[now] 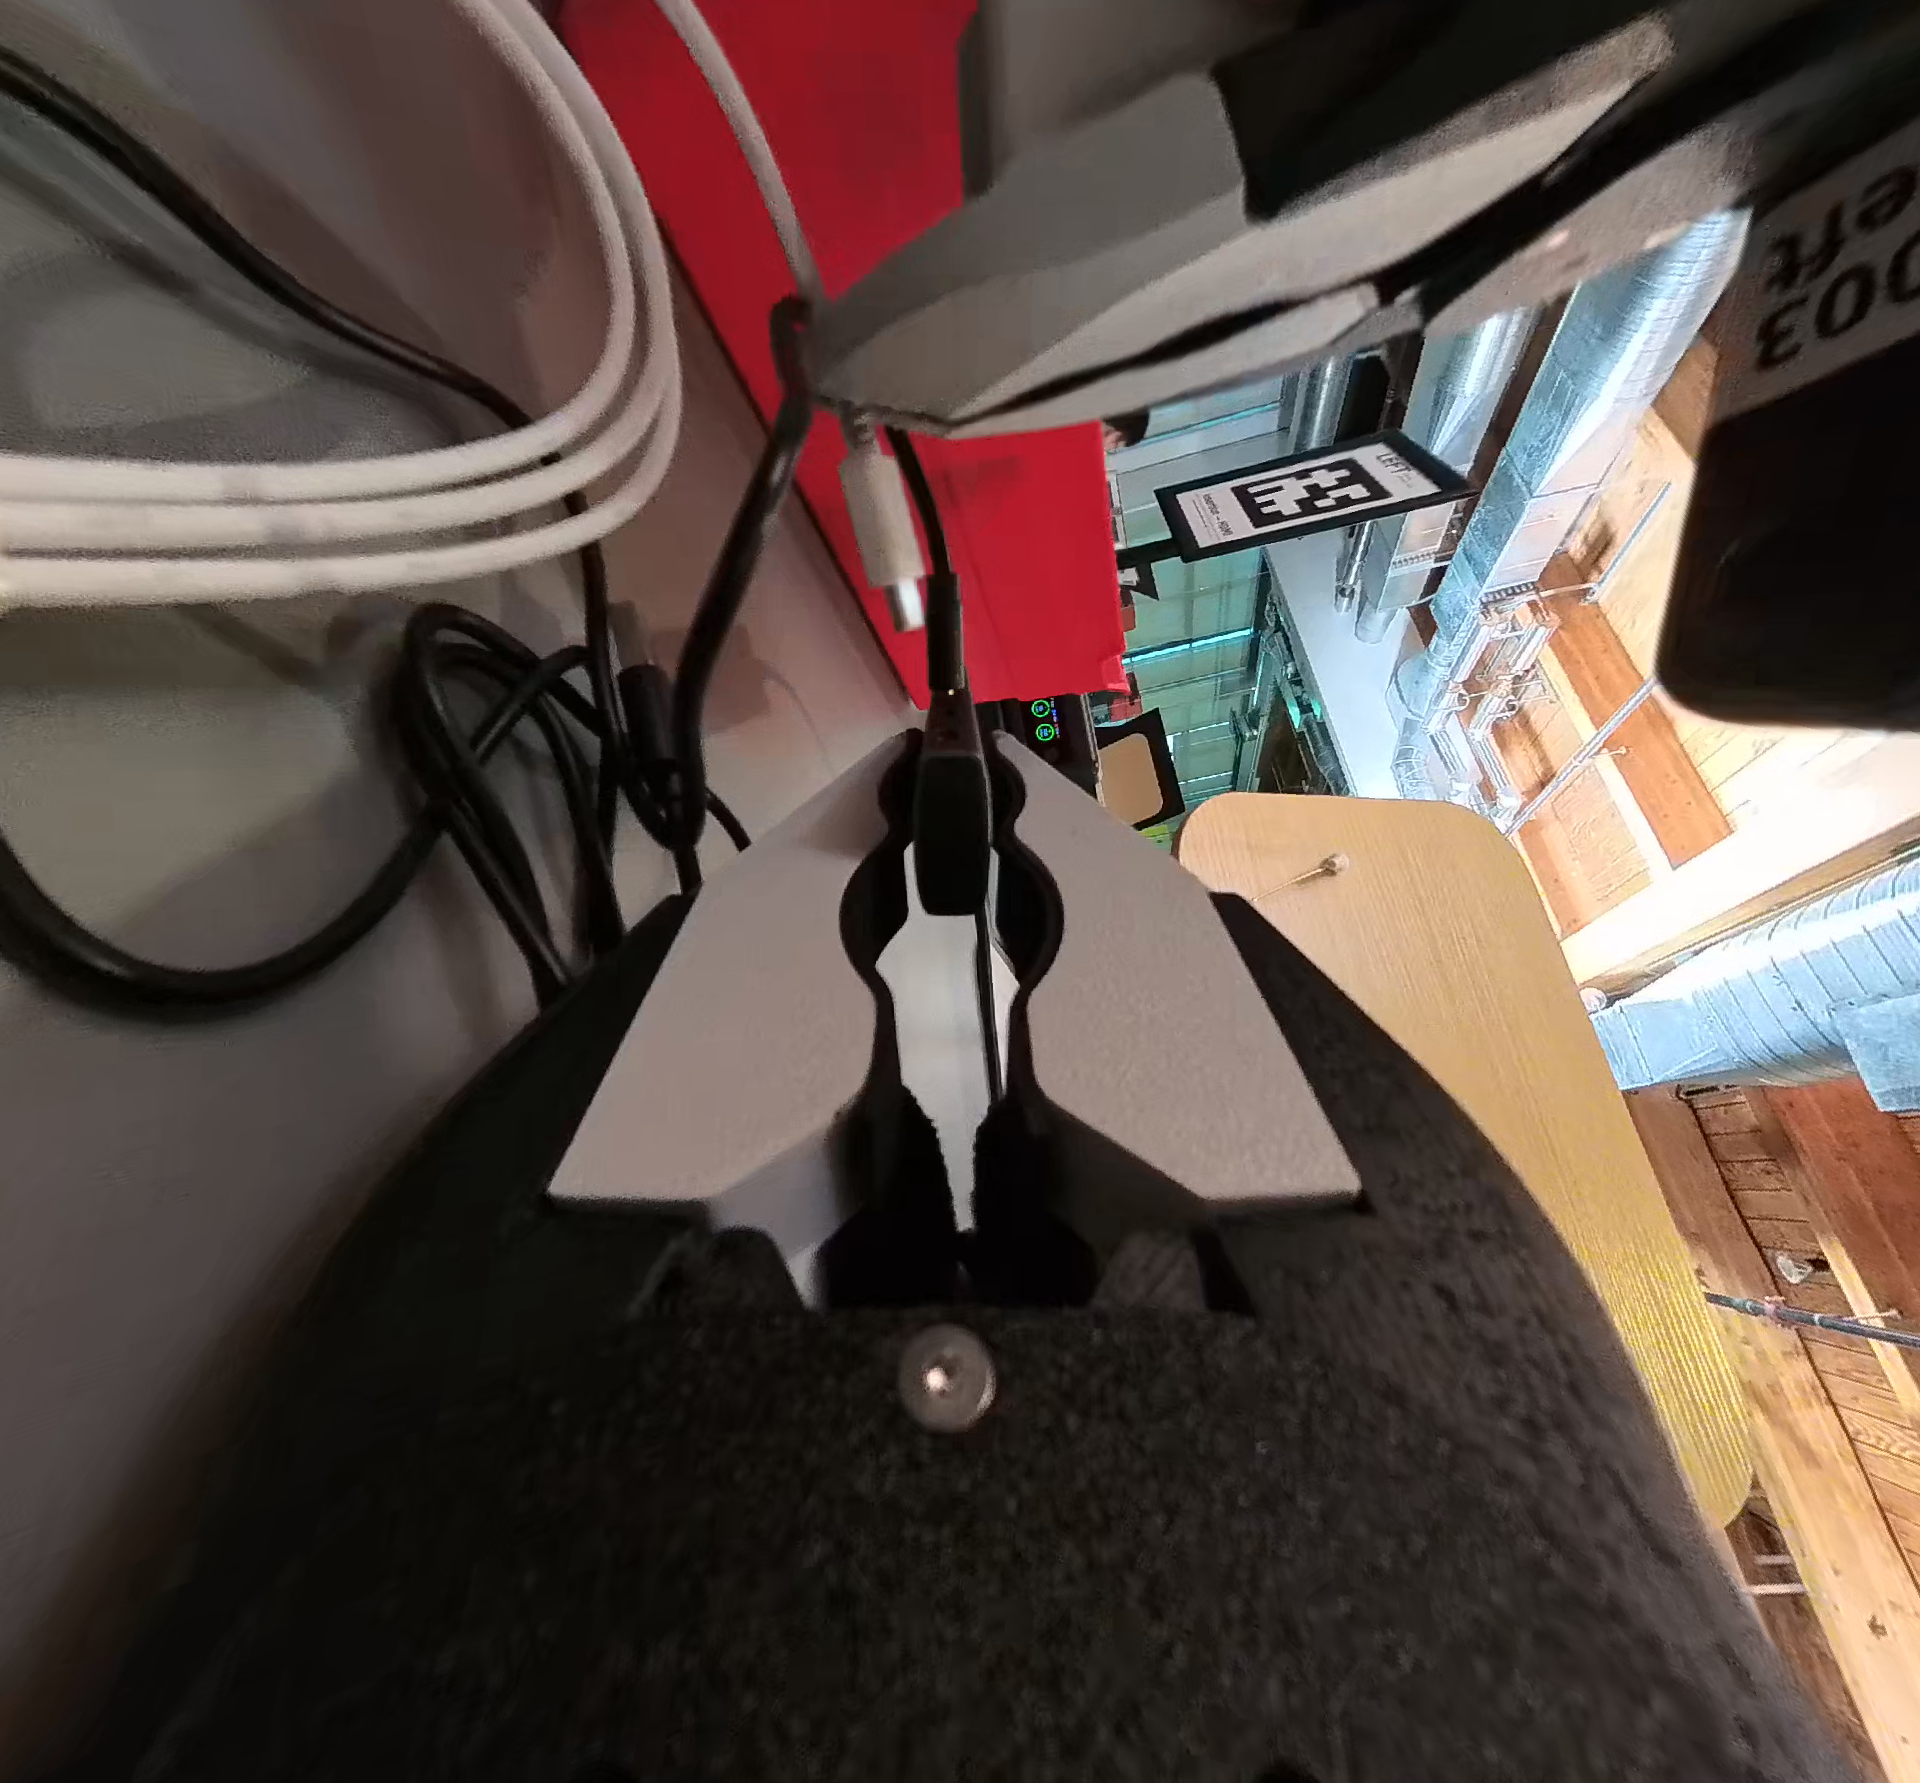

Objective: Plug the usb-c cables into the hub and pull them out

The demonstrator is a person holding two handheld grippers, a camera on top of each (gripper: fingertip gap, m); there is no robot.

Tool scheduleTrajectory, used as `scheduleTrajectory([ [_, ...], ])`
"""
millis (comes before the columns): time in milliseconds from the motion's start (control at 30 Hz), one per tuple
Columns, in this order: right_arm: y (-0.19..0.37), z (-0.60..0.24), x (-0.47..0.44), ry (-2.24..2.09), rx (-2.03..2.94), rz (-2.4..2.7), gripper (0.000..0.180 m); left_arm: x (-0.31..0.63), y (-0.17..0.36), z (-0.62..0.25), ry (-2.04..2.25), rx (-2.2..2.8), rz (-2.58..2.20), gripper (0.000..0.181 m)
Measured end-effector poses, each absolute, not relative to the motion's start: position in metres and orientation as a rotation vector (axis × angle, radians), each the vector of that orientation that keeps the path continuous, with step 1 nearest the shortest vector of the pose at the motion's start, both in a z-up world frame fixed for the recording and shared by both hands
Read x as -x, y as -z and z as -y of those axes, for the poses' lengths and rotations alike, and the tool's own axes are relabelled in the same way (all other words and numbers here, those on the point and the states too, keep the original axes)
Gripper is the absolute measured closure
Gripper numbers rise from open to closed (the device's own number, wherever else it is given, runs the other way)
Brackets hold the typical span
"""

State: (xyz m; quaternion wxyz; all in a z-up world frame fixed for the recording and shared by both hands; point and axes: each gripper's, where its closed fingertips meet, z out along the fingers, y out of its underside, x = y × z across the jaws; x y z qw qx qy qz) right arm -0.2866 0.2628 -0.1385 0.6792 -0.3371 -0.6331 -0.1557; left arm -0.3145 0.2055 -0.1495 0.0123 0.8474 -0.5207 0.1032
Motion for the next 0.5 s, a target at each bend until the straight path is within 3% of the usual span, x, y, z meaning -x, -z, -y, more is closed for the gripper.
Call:
scheduleTrajectory([
  [500,0.1433,-0.2619,0.2861,0.377,0.734,1.449,0.170,0.3064,0.1501,-0.2077,-0.406,-2.602,1.592,0.177],
])
